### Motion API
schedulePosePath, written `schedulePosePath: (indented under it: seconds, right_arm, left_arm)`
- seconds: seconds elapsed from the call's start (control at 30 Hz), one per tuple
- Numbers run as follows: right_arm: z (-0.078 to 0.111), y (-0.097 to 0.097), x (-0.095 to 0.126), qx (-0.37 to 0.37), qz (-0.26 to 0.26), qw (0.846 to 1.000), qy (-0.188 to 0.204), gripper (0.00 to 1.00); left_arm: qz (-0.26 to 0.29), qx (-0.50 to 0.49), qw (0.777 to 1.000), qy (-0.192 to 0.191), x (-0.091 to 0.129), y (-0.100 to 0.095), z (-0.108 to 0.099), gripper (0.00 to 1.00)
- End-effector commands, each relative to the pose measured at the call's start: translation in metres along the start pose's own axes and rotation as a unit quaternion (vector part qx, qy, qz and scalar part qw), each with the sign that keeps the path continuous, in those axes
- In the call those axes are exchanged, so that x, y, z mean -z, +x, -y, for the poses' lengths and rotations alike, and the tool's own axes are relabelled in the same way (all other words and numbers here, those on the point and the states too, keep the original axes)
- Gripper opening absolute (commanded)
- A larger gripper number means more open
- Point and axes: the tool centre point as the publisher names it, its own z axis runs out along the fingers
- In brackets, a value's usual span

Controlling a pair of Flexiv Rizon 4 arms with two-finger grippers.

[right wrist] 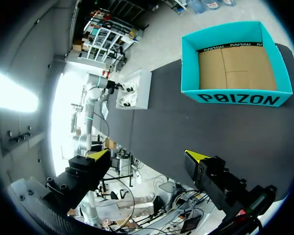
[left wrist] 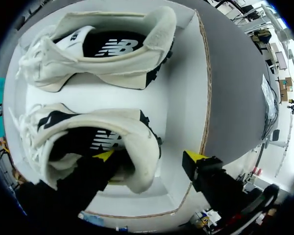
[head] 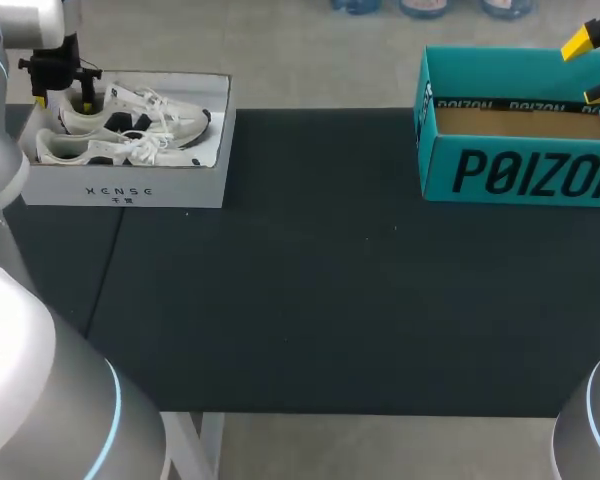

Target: Take the shoe out of the shoebox, open the shoe tongue, remove and reinsert the insole, then place the shoe into the shoebox

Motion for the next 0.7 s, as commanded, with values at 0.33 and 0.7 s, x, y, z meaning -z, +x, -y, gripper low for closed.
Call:
schedulePosePath:
  seconds: [0.33, 0.7]
  right_arm:
    - [-0.001, 0.0, 0.0, -0.001, 0.001, 1.0, 0.001, 1.0]
    - [-0.001, 0.0, 0.0, -0.001, 0.001, 1.0, 0.001, 1.0]
  left_arm:
    - [0.018, 0.046, 0.999, 0.012, 0.062, 0.0, 0.013, 1.0]
    - [0.029, 0.116, 0.992, 0.029, 0.101, -0.002, 0.032, 1.0]
